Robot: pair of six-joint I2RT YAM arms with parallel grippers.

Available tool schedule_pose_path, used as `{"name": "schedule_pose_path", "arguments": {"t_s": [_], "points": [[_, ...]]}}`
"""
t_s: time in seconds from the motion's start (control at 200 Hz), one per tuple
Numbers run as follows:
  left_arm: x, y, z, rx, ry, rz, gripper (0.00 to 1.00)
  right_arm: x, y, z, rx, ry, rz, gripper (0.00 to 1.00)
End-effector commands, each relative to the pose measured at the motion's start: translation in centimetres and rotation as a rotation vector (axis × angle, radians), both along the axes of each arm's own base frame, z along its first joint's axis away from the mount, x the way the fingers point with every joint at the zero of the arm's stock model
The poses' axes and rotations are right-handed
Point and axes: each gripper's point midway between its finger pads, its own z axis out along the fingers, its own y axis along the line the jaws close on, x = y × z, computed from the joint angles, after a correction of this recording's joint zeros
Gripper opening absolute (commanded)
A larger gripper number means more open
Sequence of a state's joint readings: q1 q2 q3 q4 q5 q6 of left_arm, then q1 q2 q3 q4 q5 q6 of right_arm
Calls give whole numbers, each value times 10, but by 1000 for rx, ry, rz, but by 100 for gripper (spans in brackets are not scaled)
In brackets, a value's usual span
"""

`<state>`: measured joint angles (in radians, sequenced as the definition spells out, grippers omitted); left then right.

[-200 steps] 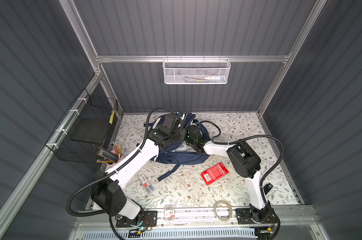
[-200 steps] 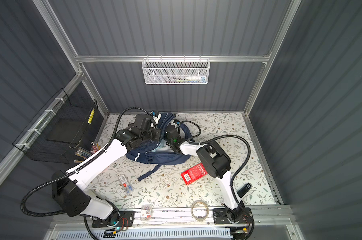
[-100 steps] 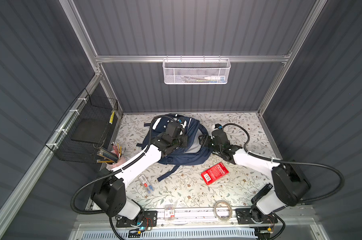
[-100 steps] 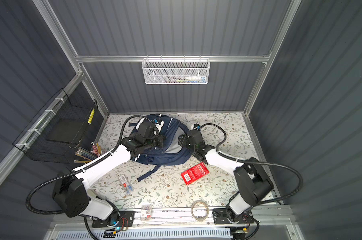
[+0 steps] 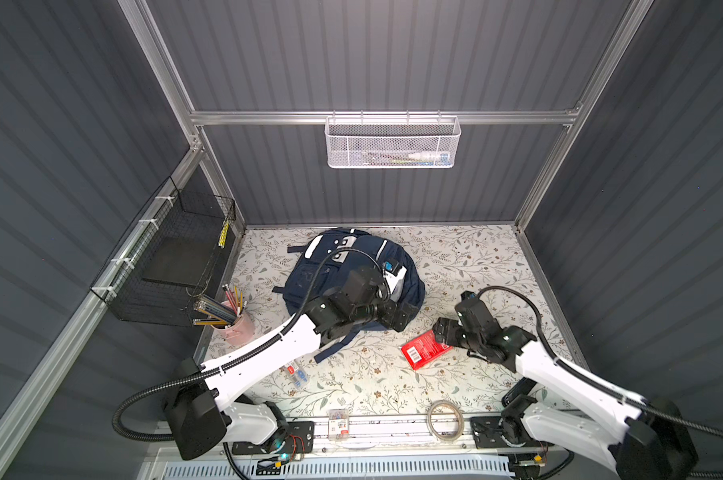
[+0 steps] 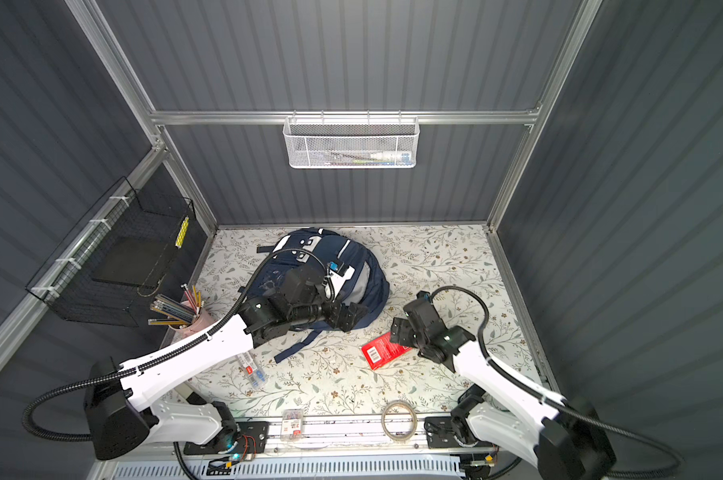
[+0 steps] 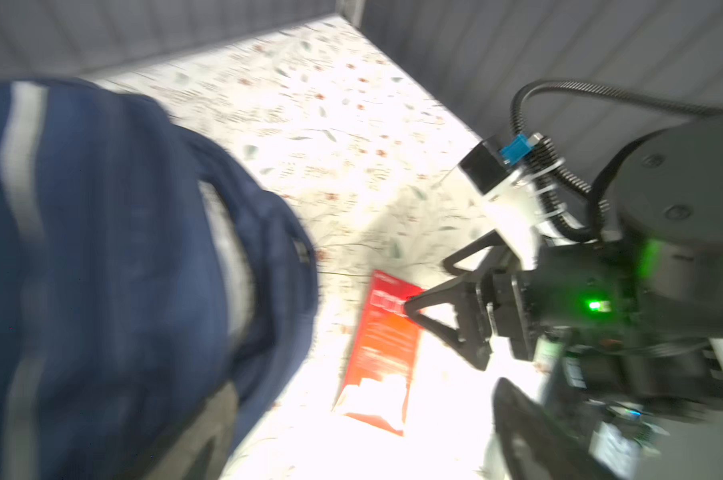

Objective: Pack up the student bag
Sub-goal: 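Release the pencil case and reach the right gripper to the red package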

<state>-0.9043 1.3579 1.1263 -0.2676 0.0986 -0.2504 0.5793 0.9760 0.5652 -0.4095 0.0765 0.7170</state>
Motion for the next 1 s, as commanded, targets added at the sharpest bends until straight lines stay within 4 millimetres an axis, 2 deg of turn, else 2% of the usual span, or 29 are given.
{"name": "schedule_pose_path", "arguments": {"t_s": [0.0,0.135,0.21,0.28,0.385,0.47,0.615,0.73,0.871,0.941,0.996], "points": [[-12,-16,-43,-2,133,-30,85,-23,15,-8,181,113,-39,94],[-16,-34,-85,47,207,-36,82,-35,20,-28,292,164,-97,95],[-19,-45,-101,69,226,-51,75,-37,22,-36,329,182,-118,95],[-20,-50,-113,95,235,-42,63,-36,22,-41,334,184,-131,95],[-20,-53,-133,119,283,-18,60,-34,26,-49,366,198,-136,92],[-22,-54,-153,133,312,-15,51,-30,27,-59,404,217,-153,87],[-23,-61,-182,150,352,-15,51,-22,25,-73,416,227,-192,84],[-23,-61,-206,183,384,8,51,-14,20,-75,452,202,-229,82],[-28,-62,-219,189,437,27,43,-7,18,-70,471,181,-221,77],[-32,-63,-222,181,452,28,37,-4,21,-65,455,165,-183,71],[-35,-64,-224,175,465,28,33,-5,23,-72,446,187,-170,64]]}}
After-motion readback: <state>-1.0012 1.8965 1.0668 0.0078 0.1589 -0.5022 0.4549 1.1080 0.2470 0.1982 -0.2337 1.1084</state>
